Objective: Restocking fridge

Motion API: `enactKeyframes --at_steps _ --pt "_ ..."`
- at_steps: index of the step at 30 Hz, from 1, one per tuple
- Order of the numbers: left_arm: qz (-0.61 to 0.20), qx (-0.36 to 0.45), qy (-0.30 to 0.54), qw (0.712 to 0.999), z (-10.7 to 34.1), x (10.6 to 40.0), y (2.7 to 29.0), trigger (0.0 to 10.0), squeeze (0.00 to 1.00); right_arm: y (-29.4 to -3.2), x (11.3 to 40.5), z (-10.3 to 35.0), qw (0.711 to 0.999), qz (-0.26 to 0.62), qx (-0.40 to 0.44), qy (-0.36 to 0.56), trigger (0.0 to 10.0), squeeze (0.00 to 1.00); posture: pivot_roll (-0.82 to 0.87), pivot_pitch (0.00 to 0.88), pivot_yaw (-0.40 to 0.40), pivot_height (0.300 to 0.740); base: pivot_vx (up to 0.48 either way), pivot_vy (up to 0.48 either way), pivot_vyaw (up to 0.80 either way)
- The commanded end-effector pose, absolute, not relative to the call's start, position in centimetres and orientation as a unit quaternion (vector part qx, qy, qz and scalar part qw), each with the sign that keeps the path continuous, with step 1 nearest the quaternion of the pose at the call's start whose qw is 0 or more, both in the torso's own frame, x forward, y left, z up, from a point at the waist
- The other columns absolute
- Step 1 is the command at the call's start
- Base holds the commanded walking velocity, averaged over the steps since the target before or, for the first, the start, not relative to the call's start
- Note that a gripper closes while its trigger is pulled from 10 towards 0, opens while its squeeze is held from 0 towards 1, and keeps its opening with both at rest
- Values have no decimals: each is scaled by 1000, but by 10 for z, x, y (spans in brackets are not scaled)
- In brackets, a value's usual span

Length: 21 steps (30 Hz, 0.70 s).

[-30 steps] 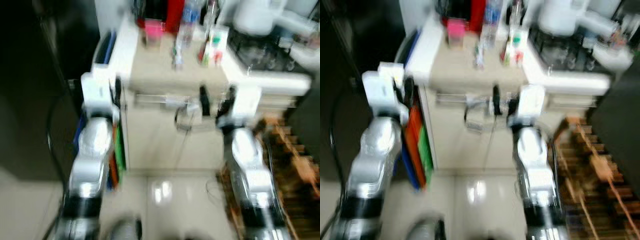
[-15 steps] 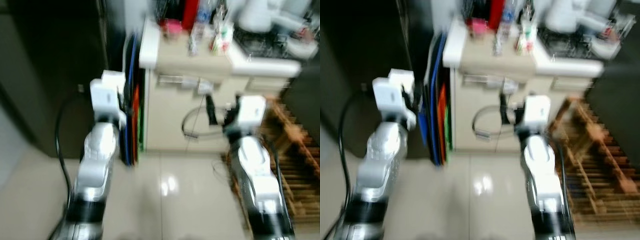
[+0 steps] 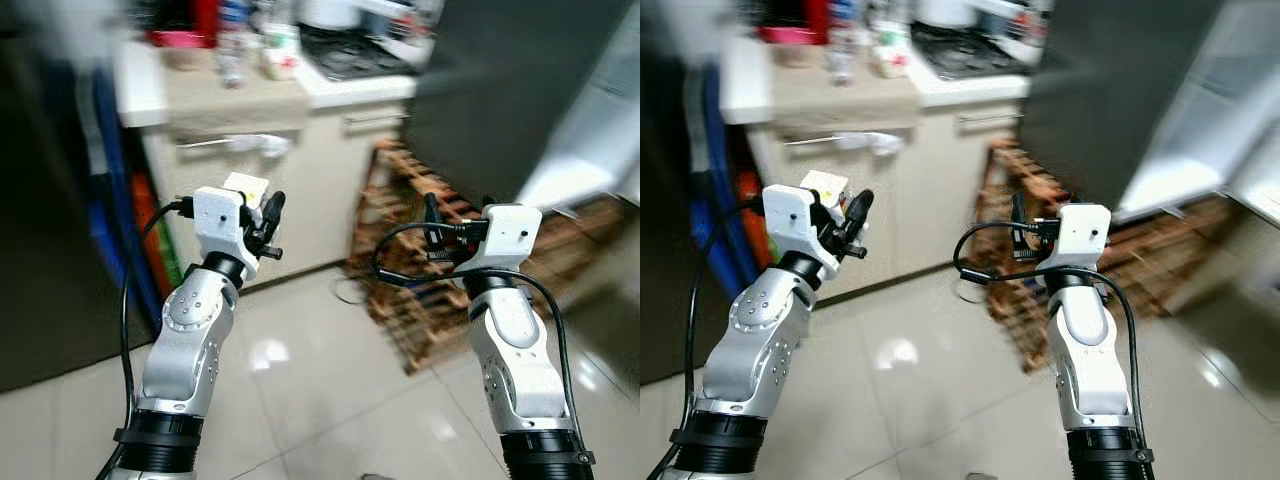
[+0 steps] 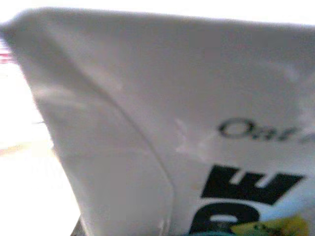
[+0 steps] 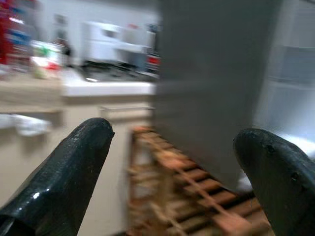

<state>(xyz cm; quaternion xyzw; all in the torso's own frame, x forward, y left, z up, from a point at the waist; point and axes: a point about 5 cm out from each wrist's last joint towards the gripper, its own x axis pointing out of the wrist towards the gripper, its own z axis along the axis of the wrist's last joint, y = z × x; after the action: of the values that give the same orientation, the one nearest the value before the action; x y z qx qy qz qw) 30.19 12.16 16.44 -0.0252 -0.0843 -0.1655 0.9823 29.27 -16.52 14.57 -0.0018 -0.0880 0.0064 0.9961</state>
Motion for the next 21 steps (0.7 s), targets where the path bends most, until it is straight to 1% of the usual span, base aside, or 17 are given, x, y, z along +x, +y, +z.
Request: enactKeyframes --at_steps 1,5,18,21 --pt "-176 -19 -89 980 165 302 119 10000 0 -166 294 149 995 3 -3 -95 10000 43 -79 0 -40 740 0 0 -750" --pt "-189 -21 -97 977 167 302 114 10000 0 -169 295 149 995 -2 -4 -96 10000 43 -81 0 -42 740 0 0 -750" --pt "-205 -24 -108 972 170 305 105 10000 0 -173 296 152 994 -17 -2 -104 10000 47 -95 0 -39 740 0 -472 -749" --pt "-201 -26 -107 973 170 307 105 10000 0 -173 296 152 994 -18 -2 -104 10000 47 -97 0 -37 740 0 0 -746"
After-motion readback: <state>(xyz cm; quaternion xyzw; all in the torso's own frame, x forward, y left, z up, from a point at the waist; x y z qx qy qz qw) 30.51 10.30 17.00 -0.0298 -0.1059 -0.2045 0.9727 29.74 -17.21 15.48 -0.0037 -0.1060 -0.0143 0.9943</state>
